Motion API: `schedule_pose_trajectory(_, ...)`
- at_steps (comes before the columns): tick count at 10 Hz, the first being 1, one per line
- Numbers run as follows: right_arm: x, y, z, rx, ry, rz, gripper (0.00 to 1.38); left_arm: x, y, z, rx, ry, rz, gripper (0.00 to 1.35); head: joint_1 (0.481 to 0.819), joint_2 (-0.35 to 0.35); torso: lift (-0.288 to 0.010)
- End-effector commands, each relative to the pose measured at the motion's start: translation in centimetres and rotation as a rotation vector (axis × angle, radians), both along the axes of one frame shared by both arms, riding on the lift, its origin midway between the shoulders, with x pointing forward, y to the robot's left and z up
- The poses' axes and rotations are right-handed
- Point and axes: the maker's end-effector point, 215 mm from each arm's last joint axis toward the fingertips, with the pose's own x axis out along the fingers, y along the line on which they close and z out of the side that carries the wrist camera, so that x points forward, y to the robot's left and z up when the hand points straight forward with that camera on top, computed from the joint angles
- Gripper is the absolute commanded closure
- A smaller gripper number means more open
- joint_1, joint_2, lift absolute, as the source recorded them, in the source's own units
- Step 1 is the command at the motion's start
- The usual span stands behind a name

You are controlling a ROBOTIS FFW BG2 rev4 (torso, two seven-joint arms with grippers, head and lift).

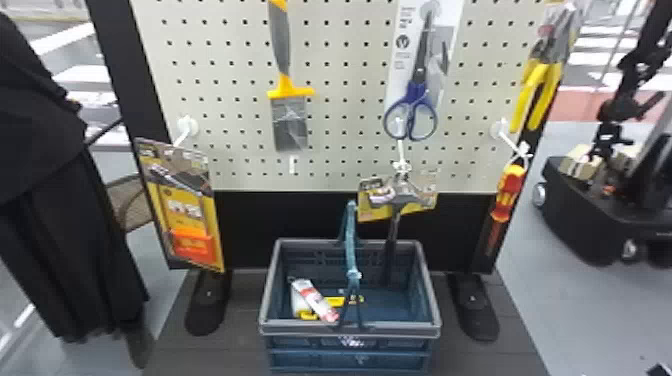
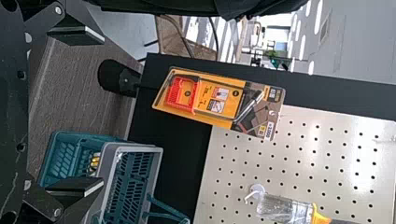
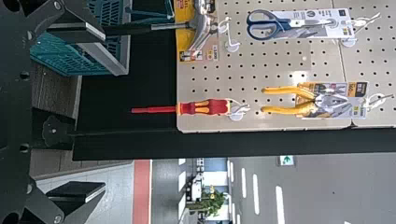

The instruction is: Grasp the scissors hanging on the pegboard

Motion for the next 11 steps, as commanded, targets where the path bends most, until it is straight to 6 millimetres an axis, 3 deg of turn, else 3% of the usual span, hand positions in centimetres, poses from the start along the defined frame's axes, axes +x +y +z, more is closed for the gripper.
schedule_pose_trajectory(1,0.1,0.0,0.2,0.000,-0.004,0.001,0.17,0.0,0.0,0.0,0.000,0.000,-0.002,0.22,0.549,0.000,-0.100)
schedule_pose_trajectory(5,0.4,0.1,0.6,-0.002,-0.015,0.002,0.17,0.0,0.0,0.1,0.010,-0.003,-0.003,0.23,0.549,0.000,-0.100)
schedule_pose_trajectory(7,1.3,0.5,1.8,-0.009,-0.027,0.015,0.17,0.0,0.0,0.1,0.009,-0.002,-0.003,0.23,0.549,0.000,-0.100)
schedule_pose_trajectory(9,3.5,1.9,4.6,-0.019,-0.062,0.068,0.16,0.1,-0.1,0.2,0.007,-0.007,-0.011,0.23,0.549,0.000,-0.100)
schedule_pose_trajectory(11,5.0,3.0,9.2,-0.059,-0.112,0.111,0.17,0.2,-0.1,0.2,0.007,-0.006,-0.012,0.23,0.549,0.000,-0.100)
